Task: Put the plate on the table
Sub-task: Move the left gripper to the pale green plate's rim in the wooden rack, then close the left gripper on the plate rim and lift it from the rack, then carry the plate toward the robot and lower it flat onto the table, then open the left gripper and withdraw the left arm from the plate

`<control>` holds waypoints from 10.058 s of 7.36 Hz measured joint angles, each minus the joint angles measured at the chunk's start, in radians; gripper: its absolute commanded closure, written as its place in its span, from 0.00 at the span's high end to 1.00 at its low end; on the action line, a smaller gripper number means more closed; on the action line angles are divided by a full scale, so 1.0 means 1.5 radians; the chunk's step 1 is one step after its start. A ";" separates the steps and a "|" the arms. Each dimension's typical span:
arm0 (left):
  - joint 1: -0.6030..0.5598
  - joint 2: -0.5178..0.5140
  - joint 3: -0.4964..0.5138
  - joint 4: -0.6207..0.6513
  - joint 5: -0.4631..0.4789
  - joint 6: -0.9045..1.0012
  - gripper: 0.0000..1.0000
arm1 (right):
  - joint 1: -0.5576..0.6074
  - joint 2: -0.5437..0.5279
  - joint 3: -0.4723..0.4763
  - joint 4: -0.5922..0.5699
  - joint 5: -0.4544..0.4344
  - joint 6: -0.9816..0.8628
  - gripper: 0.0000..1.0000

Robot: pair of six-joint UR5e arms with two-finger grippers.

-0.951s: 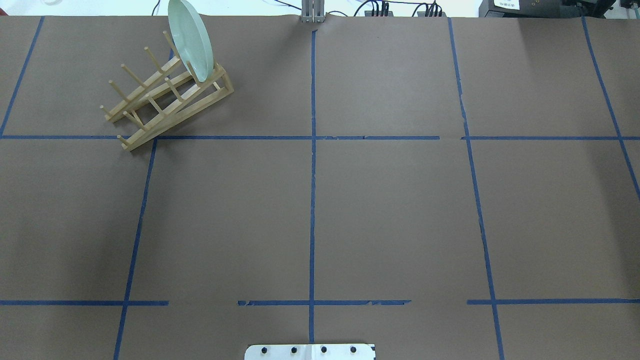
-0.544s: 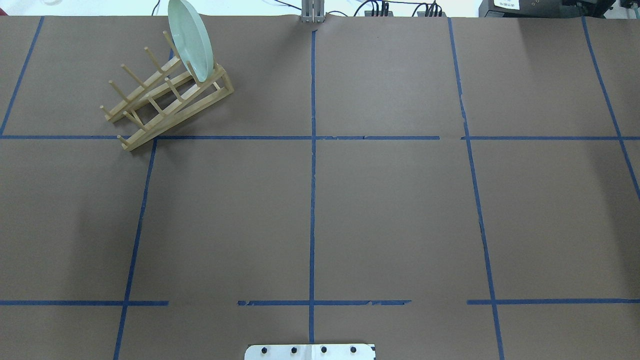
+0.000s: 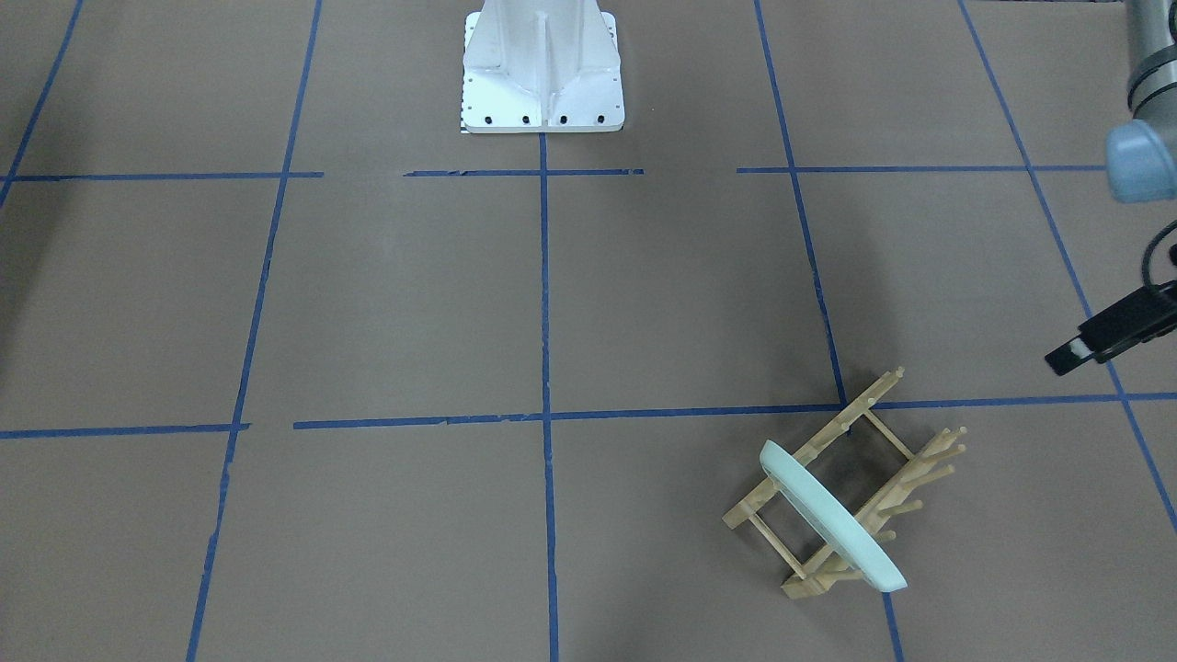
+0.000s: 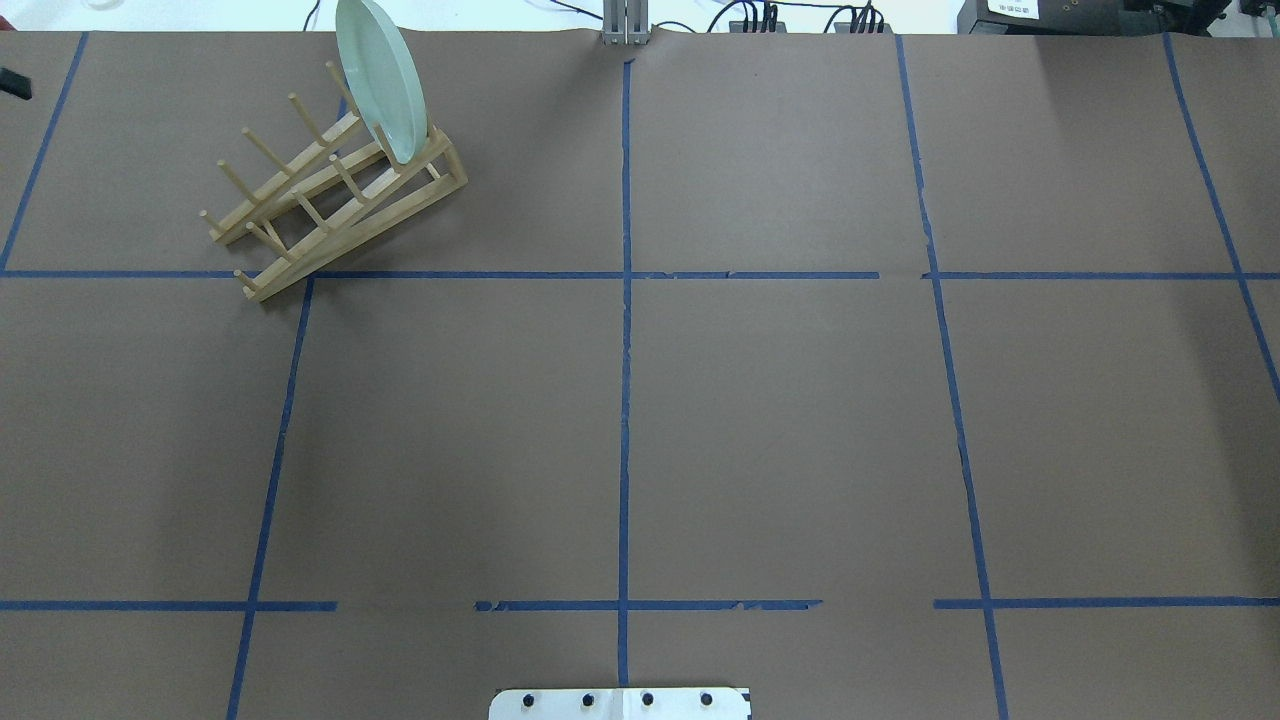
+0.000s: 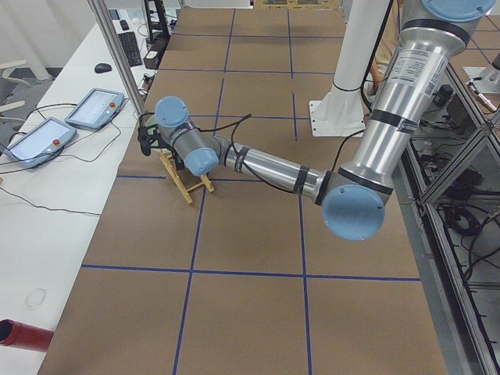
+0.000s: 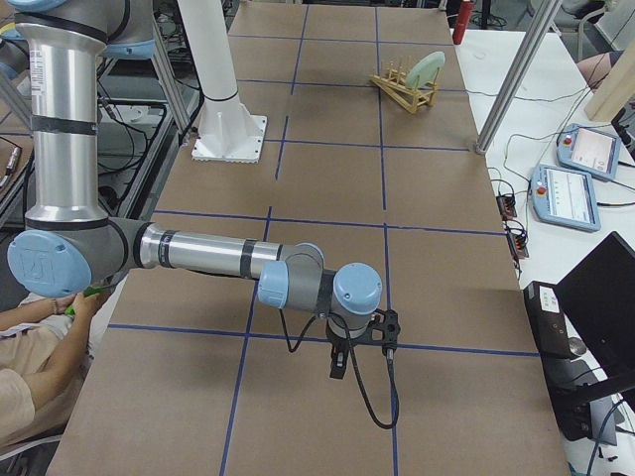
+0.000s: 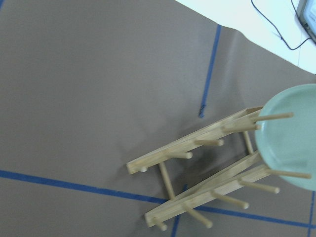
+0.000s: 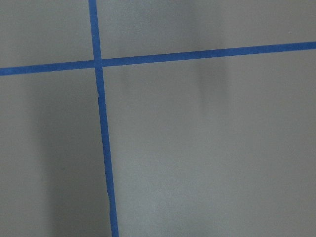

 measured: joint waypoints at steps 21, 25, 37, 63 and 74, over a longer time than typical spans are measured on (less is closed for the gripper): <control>0.139 -0.219 0.267 -0.361 0.249 -0.433 0.00 | 0.000 0.000 0.001 0.000 0.000 0.000 1.00; 0.102 -0.184 0.096 -0.303 0.248 -0.437 0.00 | 0.000 0.000 0.001 0.000 0.000 0.000 1.00; 0.487 -0.318 -0.026 0.685 0.372 -0.246 0.00 | 0.000 0.000 0.001 0.000 0.000 0.000 1.00; -0.235 0.255 -0.099 0.460 0.044 0.909 1.00 | 0.000 0.000 0.000 0.000 0.000 0.000 1.00; -0.236 0.298 -0.100 0.460 0.034 0.839 1.00 | 0.000 0.000 0.000 0.000 0.000 0.000 1.00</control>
